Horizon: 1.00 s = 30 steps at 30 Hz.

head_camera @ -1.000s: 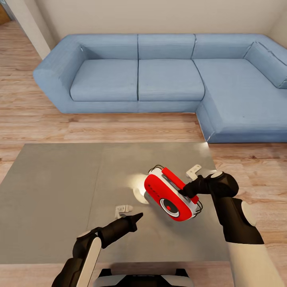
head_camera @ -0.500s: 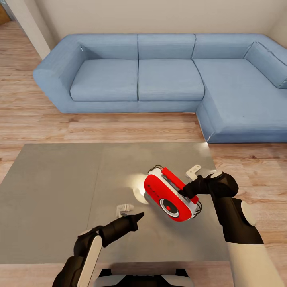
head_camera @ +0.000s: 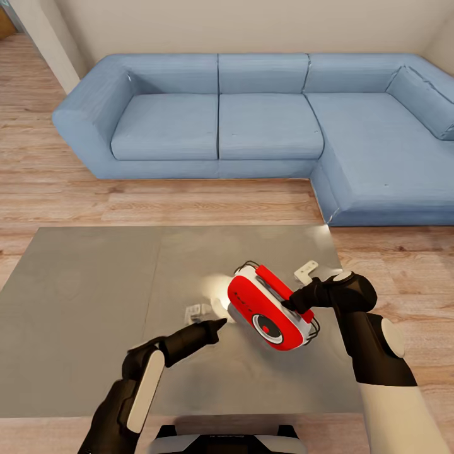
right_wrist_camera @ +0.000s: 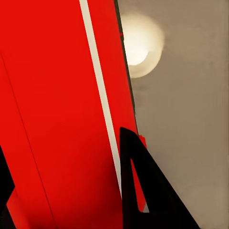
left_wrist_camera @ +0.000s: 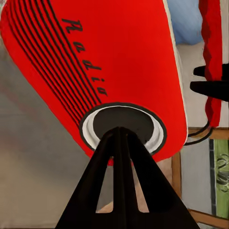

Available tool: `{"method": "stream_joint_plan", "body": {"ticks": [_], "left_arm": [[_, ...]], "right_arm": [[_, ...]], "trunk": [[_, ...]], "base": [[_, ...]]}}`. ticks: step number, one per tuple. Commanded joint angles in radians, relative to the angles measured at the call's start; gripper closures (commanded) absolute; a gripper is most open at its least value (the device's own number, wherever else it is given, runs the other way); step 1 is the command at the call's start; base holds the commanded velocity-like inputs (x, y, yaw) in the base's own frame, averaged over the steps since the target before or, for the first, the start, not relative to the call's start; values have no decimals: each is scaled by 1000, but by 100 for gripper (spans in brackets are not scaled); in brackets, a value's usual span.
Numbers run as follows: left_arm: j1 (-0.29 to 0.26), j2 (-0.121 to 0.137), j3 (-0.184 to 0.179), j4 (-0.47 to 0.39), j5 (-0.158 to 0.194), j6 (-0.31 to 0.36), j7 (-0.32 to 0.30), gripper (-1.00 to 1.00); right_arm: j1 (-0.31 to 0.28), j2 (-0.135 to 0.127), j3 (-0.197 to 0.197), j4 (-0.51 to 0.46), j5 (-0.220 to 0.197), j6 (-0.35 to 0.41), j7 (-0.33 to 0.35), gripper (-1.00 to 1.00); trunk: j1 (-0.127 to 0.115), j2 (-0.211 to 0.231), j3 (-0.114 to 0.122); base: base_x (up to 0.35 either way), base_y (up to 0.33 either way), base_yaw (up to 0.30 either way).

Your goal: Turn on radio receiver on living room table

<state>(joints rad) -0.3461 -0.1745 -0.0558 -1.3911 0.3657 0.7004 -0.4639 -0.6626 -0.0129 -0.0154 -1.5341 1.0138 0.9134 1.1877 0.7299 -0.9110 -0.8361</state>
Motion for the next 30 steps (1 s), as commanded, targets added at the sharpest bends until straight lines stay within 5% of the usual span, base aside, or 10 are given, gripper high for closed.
{"method": "stream_joint_plan", "body": {"ticks": [1,17,23,30], "left_arm": [[-1,0,-1,16,1,2,16,100],[-50,0,-1,92,12,3,100,100],[-173,0,-26,299,95,-56,109,100],[-189,0,-104,337,143,-95,115,100]], "right_arm": [[0,0,-1,0,-4,2,2,100],[0,-7,0,-4,-4,81,66,100],[0,-11,0,-7,-4,84,92,100],[0,-2,-1,-7,-3,89,91,100]], "trunk": [[0,0,0],[0,0,0],[0,0,0],[0,0,0]], "base": [[0,0,0],[0,0,0],[0,0,0],[0,0,0]]}}
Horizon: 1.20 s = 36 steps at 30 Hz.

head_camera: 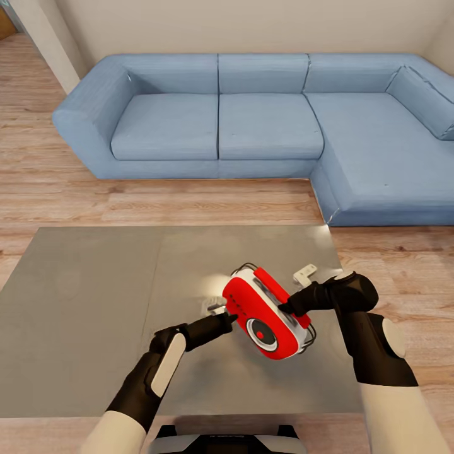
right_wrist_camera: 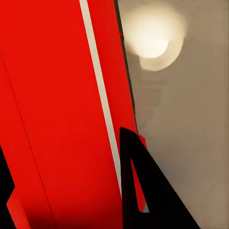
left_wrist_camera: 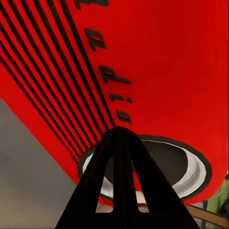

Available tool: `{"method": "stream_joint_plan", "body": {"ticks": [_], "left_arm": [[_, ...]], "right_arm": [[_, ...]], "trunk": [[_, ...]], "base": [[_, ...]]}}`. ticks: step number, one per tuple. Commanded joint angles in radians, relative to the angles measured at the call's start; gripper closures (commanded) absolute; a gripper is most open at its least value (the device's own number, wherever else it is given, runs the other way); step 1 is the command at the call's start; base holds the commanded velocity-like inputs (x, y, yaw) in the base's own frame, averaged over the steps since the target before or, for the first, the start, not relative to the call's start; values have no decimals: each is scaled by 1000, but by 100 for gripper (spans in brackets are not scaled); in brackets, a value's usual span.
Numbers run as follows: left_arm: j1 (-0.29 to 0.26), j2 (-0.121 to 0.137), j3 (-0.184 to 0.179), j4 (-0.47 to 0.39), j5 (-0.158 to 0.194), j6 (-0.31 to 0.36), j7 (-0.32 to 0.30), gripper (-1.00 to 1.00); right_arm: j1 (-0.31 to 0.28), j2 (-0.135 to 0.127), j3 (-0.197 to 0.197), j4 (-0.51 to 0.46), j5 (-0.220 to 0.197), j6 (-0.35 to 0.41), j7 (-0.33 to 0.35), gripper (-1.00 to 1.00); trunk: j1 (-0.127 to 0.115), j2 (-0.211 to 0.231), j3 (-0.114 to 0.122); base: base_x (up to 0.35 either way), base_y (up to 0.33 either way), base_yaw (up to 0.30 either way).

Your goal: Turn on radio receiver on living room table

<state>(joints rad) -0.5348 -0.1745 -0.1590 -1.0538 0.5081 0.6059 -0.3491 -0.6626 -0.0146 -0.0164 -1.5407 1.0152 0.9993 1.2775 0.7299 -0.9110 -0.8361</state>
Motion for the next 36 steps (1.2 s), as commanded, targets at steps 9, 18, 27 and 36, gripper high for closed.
{"method": "stream_joint_plan", "body": {"ticks": [9,18,27,36], "left_arm": [[-1,0,-17,1,18,-1,26,100],[-1,0,-20,17,20,-5,31,100],[-1,0,-20,34,20,-8,30,100],[-1,0,-24,64,20,-23,30,100]], "right_arm": [[0,-2,0,1,-3,27,-17,100],[0,10,-3,1,-3,34,-74,100],[-18,58,-4,-1,-4,36,-99,100],[-21,79,-4,-1,-4,39,-101,100]], "trunk": [[0,0,0],[0,0,0],[0,0,0],[0,0,0]], "base": [[0,0,0],[0,0,0],[0,0,0],[0,0,0]]}}
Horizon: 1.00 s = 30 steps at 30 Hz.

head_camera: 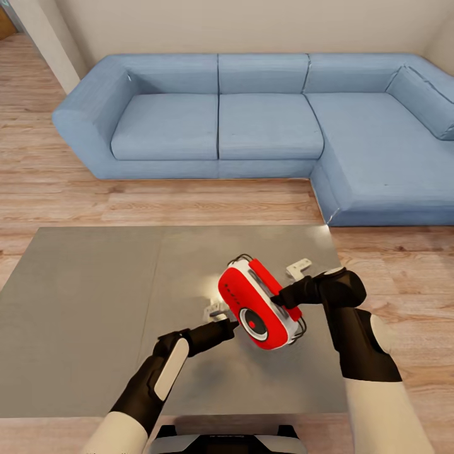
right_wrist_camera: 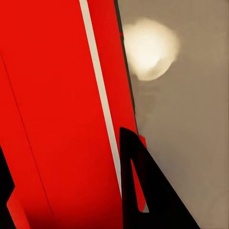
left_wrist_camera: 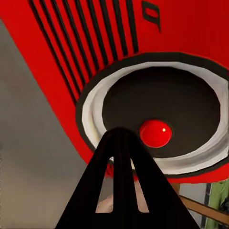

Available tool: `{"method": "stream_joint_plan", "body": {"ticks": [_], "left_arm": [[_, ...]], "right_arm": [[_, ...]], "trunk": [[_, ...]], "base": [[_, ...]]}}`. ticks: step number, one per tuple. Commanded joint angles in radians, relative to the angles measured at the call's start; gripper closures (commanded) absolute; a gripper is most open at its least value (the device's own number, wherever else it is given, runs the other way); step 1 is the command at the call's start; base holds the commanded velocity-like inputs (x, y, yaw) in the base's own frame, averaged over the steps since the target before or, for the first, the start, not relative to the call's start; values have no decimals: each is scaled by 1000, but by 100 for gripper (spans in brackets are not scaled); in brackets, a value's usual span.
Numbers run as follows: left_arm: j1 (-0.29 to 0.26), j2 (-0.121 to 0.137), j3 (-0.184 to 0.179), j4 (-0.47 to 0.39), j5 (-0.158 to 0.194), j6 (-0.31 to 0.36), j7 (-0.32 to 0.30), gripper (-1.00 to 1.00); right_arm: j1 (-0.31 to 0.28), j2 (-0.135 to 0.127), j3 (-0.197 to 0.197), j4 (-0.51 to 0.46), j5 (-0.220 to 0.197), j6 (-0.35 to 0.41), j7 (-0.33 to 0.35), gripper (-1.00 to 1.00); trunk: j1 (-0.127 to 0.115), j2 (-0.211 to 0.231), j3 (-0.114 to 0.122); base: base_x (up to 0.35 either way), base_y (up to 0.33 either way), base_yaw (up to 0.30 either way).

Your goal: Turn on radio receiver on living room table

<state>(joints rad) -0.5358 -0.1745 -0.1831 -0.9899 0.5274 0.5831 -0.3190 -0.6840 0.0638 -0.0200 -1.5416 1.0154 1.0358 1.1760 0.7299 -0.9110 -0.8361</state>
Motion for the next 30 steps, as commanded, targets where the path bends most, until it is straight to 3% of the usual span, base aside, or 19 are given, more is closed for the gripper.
{"method": "stream_joint_plan", "body": {"ticks": [1,5,11,16,19,28,30], "left_arm": [[-2,0,-1,10,1,-14,0,100],[-7,0,-18,41,21,-50,0,100],[-7,0,-110,47,121,-80,2,100],[-7,0,-159,57,145,-90,18,100],[-7,0,-171,61,173,-103,22,100],[-7,0,-175,60,175,-106,23,100],[-7,0,-177,40,174,-105,23,100]], "right_arm": [[0,1,0,0,-4,10,1,100],[0,8,0,-1,-4,11,1,100],[0,11,2,-2,-3,11,1,100],[0,11,4,0,-3,11,1,100],[0,11,6,0,-3,11,1,100],[0,10,6,5,7,11,-2,100],[0,4,6,8,10,11,-71,100]], "trunk": [[0,0,0],[0,0,0],[0,0,0],[0,0,0],[0,0,0],[0,0,0],[0,0,0]], "base": [[0,0,0],[0,0,0],[0,0,0],[0,0,0],[0,0,0],[0,0,0],[0,0,0]]}}
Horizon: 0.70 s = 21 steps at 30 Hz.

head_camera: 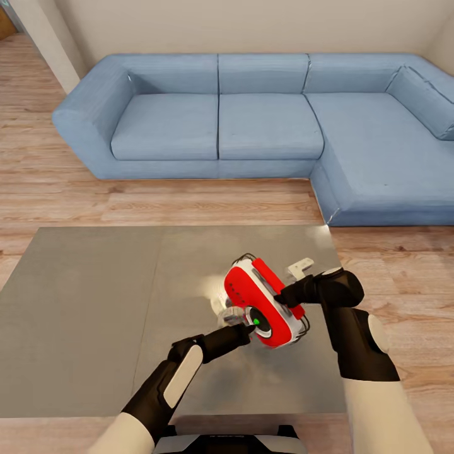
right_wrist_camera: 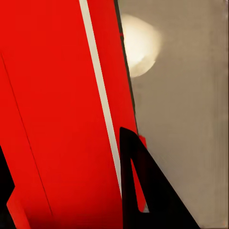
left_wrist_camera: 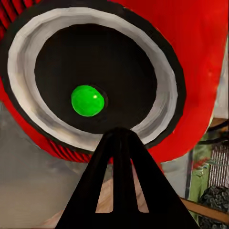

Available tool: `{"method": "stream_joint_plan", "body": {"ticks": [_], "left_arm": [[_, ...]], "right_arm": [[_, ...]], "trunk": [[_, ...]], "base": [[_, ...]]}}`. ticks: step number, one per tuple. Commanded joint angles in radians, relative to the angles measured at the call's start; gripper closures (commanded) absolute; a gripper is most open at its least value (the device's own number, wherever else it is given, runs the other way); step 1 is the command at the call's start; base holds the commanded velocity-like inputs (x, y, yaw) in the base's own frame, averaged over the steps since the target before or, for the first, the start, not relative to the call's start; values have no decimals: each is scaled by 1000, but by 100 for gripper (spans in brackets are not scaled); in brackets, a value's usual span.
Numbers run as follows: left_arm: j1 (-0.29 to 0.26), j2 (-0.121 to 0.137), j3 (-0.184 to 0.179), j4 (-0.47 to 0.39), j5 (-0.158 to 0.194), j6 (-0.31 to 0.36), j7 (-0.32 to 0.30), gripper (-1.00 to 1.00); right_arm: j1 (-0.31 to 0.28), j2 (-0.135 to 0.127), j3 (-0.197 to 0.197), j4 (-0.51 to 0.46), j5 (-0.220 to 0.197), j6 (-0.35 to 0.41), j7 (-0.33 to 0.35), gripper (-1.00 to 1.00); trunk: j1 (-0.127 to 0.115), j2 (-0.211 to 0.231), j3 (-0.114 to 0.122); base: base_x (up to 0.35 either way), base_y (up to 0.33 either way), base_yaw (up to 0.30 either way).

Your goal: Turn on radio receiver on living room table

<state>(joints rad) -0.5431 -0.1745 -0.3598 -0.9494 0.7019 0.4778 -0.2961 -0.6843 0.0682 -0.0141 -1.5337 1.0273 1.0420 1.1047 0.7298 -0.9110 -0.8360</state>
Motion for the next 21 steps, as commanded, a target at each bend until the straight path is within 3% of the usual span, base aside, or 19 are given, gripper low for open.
{"method": "stream_joint_plan", "body": {"ticks": [1,2,4,7,8,9,12,13,15,21], "left_arm": [[0,0,-1,-15,-1,1,-1,100],[0,0,-2,-42,-3,5,-1,100],[0,0,-3,-81,-7,10,-7,100],[0,0,-5,-139,-10,14,-11,100],[0,2,-4,-205,-11,17,-13,100],[0,11,-4,-222,-11,19,-13,100],[2,79,-6,-308,-5,35,-14,100],[5,119,-7,-363,-2,42,-13,100],[9,165,-8,-427,1,51,-13,100],[12,213,-4,-463,13,92,-12,100]], "right_arm": [[0,-2,0,0,-2,5,-36,100],[0,-5,-1,1,-2,5,-91,100],[0,-15,-3,2,-3,5,-136,100],[0,-40,-5,2,-3,5,-160,100],[0,-60,-5,2,-2,5,-167,100],[0,-64,-5,2,-2,5,-168,100],[0,-73,-6,1,0,5,-171,100],[0,-76,-6,1,2,5,-171,100],[0,-78,-6,0,20,5,-171,100],[0,-79,-6,-1,86,5,-170,100]], "trunk": [[0,0,0],[0,0,0],[0,0,0],[0,0,0],[0,0,0],[0,0,0],[0,0,0],[0,0,0],[0,0,0],[0,0,0]], "base": [[0,0,0],[0,0,0],[0,0,0],[0,0,0],[0,0,0],[0,0,0],[0,0,0],[0,0,0],[0,0,0],[0,0,0]]}}
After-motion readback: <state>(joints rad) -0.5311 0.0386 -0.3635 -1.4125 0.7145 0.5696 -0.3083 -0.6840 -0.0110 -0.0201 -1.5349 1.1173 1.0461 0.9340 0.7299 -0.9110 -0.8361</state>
